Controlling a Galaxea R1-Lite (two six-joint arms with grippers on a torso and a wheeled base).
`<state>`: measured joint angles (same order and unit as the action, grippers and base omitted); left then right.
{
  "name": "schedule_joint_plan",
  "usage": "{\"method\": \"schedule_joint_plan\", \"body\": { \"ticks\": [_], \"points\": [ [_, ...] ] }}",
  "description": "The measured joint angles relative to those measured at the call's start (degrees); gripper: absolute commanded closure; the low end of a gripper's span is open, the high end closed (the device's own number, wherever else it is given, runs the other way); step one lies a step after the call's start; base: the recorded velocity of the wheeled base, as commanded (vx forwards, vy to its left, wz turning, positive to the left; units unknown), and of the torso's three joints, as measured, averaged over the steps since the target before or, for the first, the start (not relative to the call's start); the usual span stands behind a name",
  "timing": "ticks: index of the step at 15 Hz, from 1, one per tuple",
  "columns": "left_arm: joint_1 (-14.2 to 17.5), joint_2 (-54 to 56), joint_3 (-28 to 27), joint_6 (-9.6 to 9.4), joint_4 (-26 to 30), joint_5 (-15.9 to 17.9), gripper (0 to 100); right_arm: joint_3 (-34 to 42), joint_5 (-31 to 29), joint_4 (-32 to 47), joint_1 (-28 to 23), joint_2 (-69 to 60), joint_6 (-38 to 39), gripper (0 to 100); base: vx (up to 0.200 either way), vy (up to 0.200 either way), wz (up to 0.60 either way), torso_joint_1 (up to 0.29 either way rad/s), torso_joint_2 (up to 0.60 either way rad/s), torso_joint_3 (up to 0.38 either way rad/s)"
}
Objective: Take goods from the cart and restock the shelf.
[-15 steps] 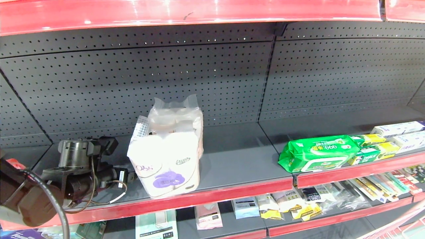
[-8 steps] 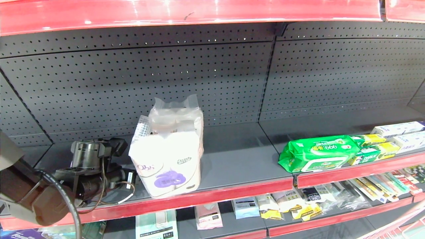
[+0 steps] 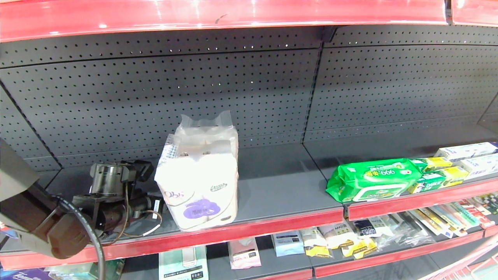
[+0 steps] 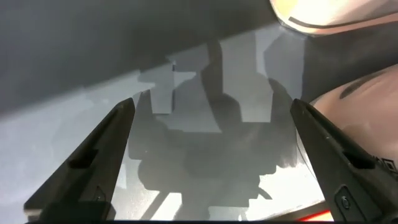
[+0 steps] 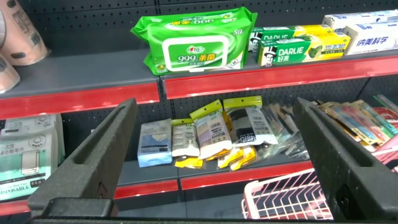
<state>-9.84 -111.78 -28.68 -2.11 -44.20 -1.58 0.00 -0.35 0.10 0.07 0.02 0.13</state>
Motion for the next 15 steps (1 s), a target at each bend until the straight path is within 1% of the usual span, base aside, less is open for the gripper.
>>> {"method": "schedule_joint_plan", "body": {
  "ticks": [2,6,9,11,13,15],
  "points": [
    [-0.5,0.0,0.0,-0.07,0.1,0.7,0,0.0,0.0,0.0,0.0,0.0,0.0,0,0.000,0.000,0.00,0.000,0.00,0.000],
    [-1.0,-0.1,0.0,-0.07,0.1,0.8,0,0.0,0.0,0.0,0.0,0.0,0.0,0,0.000,0.000,0.00,0.000,0.00,0.000],
    [-0.9,-0.1,0.1,-0.18,0.1,0.8,0,0.0,0.0,0.0,0.0,0.0,0.0,0,0.000,0.000,0.00,0.000,0.00,0.000],
    [-0.3,0.3,0.2,-0.49,0.1,0.8,0,0.0,0.0,0.0,0.0,0.0,0.0,0,0.000,0.000,0.00,0.000,0.00,0.000],
    [1.4,2.1,0.6,-1.56,0.1,0.6,0,0.0,0.0,0.0,0.0,0.0,0.0,0,0.000,0.000,0.00,0.000,0.00,0.000],
    [3.6,5.7,1.6,-4.40,2.2,0.8,0,0.0,0.0,0.0,0.0,0.0,0.0,0,0.000,0.000,0.00,0.000,0.00,0.000]
  ]
}}
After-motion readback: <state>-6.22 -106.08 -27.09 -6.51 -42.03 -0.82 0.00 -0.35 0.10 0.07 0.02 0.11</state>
